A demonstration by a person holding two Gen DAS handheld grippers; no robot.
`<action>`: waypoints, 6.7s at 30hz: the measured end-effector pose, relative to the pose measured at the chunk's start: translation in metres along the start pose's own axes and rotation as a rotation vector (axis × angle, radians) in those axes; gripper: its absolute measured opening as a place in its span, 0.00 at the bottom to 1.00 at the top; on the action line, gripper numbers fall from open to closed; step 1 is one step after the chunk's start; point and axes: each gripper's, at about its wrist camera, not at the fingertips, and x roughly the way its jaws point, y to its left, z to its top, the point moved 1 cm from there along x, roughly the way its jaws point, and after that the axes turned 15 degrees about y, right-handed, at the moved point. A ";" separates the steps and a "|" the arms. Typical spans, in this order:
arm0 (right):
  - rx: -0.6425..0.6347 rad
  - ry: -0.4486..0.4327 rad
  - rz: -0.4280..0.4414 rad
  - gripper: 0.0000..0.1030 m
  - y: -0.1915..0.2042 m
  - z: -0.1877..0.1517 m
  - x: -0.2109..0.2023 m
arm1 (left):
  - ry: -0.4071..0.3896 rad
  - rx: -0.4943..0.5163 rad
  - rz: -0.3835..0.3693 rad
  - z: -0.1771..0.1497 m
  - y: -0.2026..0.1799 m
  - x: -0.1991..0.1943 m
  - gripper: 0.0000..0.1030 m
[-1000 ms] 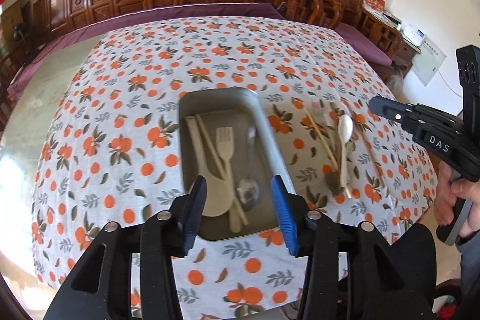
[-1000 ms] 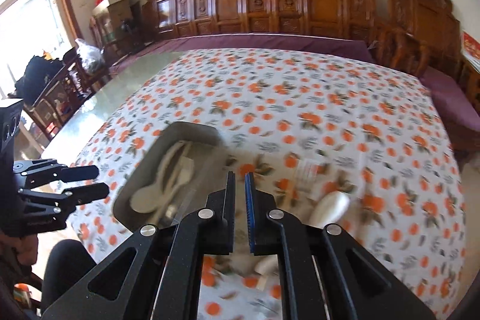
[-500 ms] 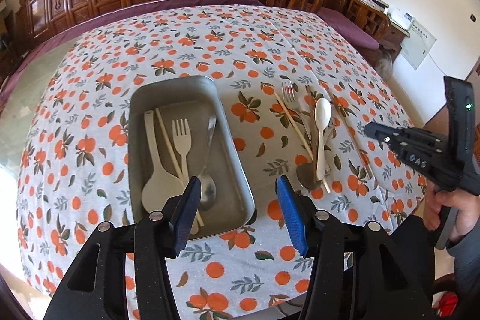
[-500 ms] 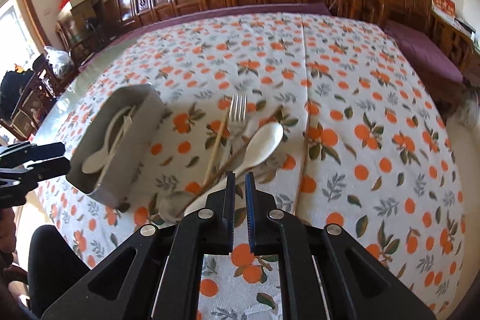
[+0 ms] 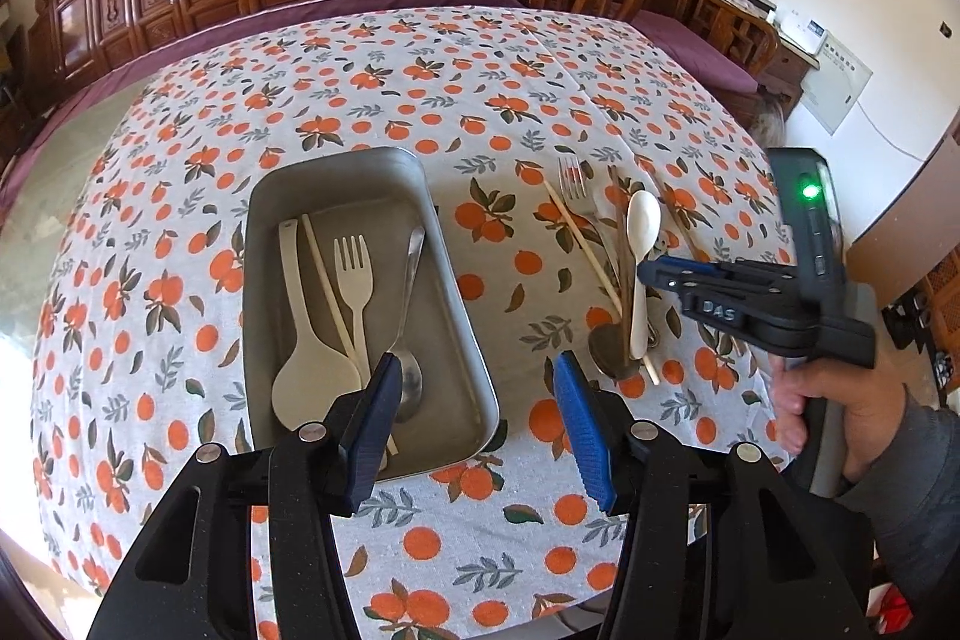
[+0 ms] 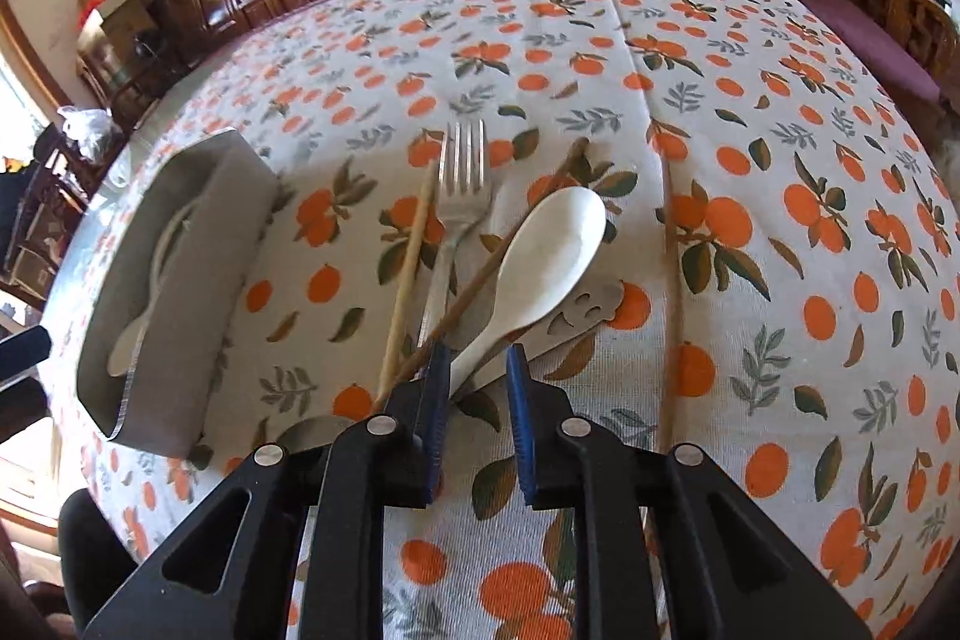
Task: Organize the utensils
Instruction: 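Move the right tool back toward the remaining white spoon in the pile, then grasp the white plastic spoon by its handle with the right tool, then grasp a wooden chopstick with the left tool while the right tool holds the white spoon, then carry the wooden chopstick into the grey tray and open the left tool, then lower the white spoon into the grey tray and open the right tool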
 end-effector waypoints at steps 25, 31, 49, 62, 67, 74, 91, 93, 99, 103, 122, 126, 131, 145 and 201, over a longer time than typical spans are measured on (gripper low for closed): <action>-0.001 0.074 -0.174 0.11 0.014 0.001 0.002 | -0.013 0.000 -0.030 -0.007 -0.001 -0.006 0.49; 0.015 0.064 -0.149 0.08 0.003 -0.005 -0.005 | -0.017 0.016 -0.031 -0.007 -0.008 -0.008 0.49; -0.004 -0.046 -0.064 0.08 -0.029 -0.029 -0.057 | 0.033 0.067 -0.038 0.033 -0.052 0.033 0.49; 0.003 -0.040 -0.025 0.08 -0.053 -0.044 -0.054 | 0.120 0.114 -0.038 0.076 -0.081 0.091 0.25; 0.015 -0.037 -0.009 0.08 -0.059 -0.044 -0.052 | 0.151 0.119 -0.038 0.088 -0.086 0.110 0.19; 0.014 -0.035 0.001 0.08 -0.060 -0.046 -0.051 | 0.171 0.103 -0.041 0.095 -0.084 0.123 0.14; -0.018 -0.058 0.006 0.08 -0.038 -0.047 -0.065 | 0.112 0.114 -0.067 0.080 -0.079 0.086 0.04; -0.025 -0.063 0.007 0.08 -0.033 -0.048 -0.067 | 0.103 0.121 -0.061 0.076 -0.078 0.079 0.04; -0.040 -0.072 0.012 0.08 -0.019 -0.048 -0.073 | 0.065 0.106 -0.056 0.068 -0.064 0.055 0.04; -0.056 -0.080 0.012 0.08 -0.008 -0.048 -0.078 | 0.035 0.092 -0.057 0.063 -0.053 0.036 0.04; -0.123 -0.098 0.037 0.08 0.042 -0.040 -0.085 | -0.009 -0.003 -0.023 0.024 0.013 -0.004 0.04; -0.135 -0.092 0.039 0.08 0.050 -0.039 -0.082 | 0.000 -0.030 -0.015 0.018 0.030 -0.001 0.04; -0.144 -0.085 0.039 0.08 0.056 -0.037 -0.079 | 0.013 -0.058 -0.006 0.017 0.046 0.007 0.04; -0.152 -0.076 0.038 0.08 0.059 -0.035 -0.077 | 0.076 -0.091 -0.002 0.025 0.063 0.044 0.04; -0.288 -0.009 0.136 0.08 0.197 0.033 -0.034 | -0.043 -0.183 0.050 -0.028 0.131 -0.027 0.24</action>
